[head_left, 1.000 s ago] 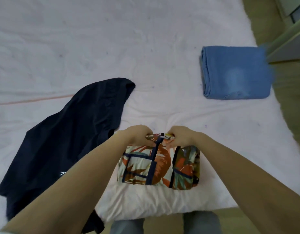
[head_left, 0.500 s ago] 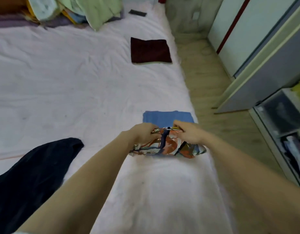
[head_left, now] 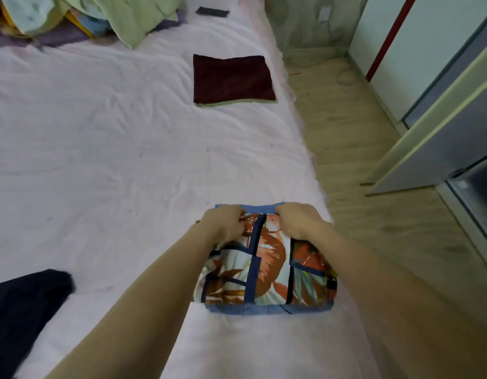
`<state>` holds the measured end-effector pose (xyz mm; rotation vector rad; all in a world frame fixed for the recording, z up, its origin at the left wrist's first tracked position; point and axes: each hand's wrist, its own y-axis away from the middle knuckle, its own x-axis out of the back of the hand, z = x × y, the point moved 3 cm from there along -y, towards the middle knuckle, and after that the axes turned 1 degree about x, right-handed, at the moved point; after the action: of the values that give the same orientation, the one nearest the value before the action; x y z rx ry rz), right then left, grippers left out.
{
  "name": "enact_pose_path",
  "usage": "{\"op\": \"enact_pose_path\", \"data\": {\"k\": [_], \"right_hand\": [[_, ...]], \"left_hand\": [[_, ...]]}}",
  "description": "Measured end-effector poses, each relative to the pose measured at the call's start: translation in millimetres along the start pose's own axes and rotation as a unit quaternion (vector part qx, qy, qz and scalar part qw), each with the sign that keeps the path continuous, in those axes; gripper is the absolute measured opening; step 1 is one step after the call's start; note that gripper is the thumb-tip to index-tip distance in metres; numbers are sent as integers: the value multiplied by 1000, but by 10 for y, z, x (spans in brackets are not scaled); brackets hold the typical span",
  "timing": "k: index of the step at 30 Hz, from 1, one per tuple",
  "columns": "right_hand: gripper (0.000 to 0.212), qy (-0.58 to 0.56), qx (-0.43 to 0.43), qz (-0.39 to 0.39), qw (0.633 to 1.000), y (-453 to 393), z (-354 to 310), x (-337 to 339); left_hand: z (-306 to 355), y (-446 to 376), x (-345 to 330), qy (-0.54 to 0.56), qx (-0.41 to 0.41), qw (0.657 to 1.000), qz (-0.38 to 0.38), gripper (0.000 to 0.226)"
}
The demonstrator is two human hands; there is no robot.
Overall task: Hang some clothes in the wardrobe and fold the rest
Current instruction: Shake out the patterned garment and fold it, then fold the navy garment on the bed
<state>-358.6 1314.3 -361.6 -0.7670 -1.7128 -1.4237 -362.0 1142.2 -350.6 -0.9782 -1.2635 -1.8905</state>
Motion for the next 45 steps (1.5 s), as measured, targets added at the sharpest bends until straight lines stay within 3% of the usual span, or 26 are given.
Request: {"op": "enact_pose_path", "data": {"k": [3, 5, 8, 11, 16, 19, 22, 26, 28, 30, 32, 37, 40, 43, 45], "right_hand": [[19, 36, -2, 113, 993, -90, 87, -46], [18, -9, 5, 112, 994, -112, 141, -95], [33, -67, 42, 97, 992, -39, 171, -214], [37, -48, 58, 133, 988, 67, 199, -250], [46, -59, 58, 110, 990, 66, 130, -281], [50, -77, 89, 92, 989, 86, 162, -208], [43, -3, 122, 112, 986, 36, 254, -96], [41, 72, 110, 82, 988, -81, 281, -48], [42, 99, 83, 158, 979, -51, 175, -149], [44, 61, 48, 256, 964, 99, 18, -265], [54, 33, 47, 287, 956, 257, -75, -434], [69, -26, -12, 168, 985, 256, 183, -864], [67, -61, -19, 127, 990, 119, 193, -898], [64, -40, -56, 93, 993, 165, 143, -795], [63, -28, -78, 110, 990, 302, -30, -639]], "left_hand": [[-50, -164, -62, -96, -41, 993, 54, 40], [-105, -197, -118, -118, -48, 990, 59, 41], [-137, -194, -194, -132, -81, 985, 82, 38], [-104, -161, -238, -203, -121, 965, 116, 30], [32, -62, -250, -276, -107, 948, 121, 25], [36, -53, -239, -248, -109, 955, 123, 26], [20, -103, -234, -211, -112, 964, 119, 29], [93, -152, -168, -253, -87, 955, 131, 37], [130, -71, -183, -205, -48, 963, 165, 47], [192, 85, -257, -134, -26, 959, 248, 46], [244, 227, -440, -99, -26, 954, 280, 50], [-70, 269, -945, -48, 68, 989, 120, 71], [-160, 132, -993, 23, 71, 994, 80, 71], [-138, 140, -880, 16, 58, 998, 36, 74], [-153, 285, -695, 15, 52, 998, 35, 75]]}}
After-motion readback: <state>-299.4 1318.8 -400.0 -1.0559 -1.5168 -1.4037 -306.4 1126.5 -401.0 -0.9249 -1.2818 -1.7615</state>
